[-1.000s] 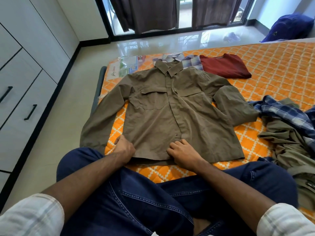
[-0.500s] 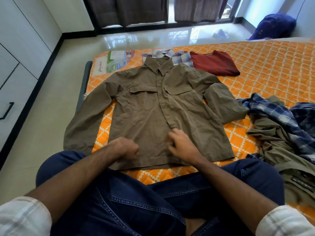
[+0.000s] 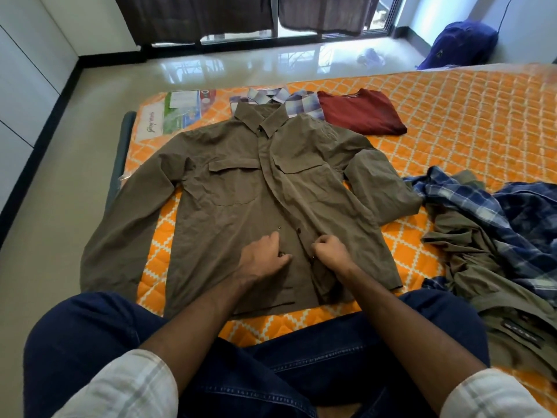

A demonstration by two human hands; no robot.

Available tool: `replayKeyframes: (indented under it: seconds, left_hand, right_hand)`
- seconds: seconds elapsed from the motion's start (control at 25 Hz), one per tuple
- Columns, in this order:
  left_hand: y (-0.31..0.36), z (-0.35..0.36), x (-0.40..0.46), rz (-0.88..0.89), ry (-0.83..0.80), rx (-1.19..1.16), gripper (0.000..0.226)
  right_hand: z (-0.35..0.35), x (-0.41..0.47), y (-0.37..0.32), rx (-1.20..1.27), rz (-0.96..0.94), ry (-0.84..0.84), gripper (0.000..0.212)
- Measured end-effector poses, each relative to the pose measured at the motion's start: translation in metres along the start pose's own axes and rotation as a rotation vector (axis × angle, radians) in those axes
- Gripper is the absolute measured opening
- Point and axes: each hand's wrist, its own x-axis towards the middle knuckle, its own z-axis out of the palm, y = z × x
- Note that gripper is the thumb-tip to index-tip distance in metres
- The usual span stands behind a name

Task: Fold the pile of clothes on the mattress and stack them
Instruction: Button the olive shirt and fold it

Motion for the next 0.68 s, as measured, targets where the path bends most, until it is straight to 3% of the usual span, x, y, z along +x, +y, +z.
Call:
replayKeyframes:
  seconds: [0.12, 0.2, 0.24, 0.32, 0.36, 0.44, 0.56, 0.68]
  left_hand:
    - [-0.003, 0.003, 0.004, -0.029, -0.023, -0.009, 0.049]
    - [-0.002, 0.004, 0.004, -0.051, -0.009, -0.04, 0.049]
    - [-0.001, 0.005, 0.004, -0.06, 0.008, -0.041, 0.051]
    - [0.002, 0.006, 0.002, -0.086, 0.044, -0.019, 0.057]
    - [0.003, 0.008, 0.0, -0.099, 0.053, -0.007, 0.06]
    - [0.004, 0.008, 0.001, -0.125, 0.052, 0.0, 0.065]
    - [0.004, 0.008, 0.001, -0.18, 0.042, -0.03, 0.068]
    - [0.008, 0.01, -0.003, -0.23, 0.067, -0.058, 0.064]
  right_hand:
    - [-0.007, 0.0, -0.008, -0.014, -0.012, -0.22, 0.012]
    - [-0.022, 0.007, -0.003, 0.225, 0.044, -0.361, 0.009]
    - [-0.028, 0.013, 0.005, 0.442, 0.079, -0.3, 0.008]
    - [-0.038, 0.021, 0.021, 0.791, 0.144, 0.058, 0.015]
    - [-0.04, 0.021, 0.031, 0.847, 0.168, 0.226, 0.018]
    - [-0.036, 0.011, 0.04, 0.856, 0.176, 0.333, 0.017]
    - [-0.028, -0.004, 0.034, 0.763, 0.039, 0.114, 0.009]
    - [-0.014, -0.013, 0.022, 0.643, -0.103, -0.106, 0.014]
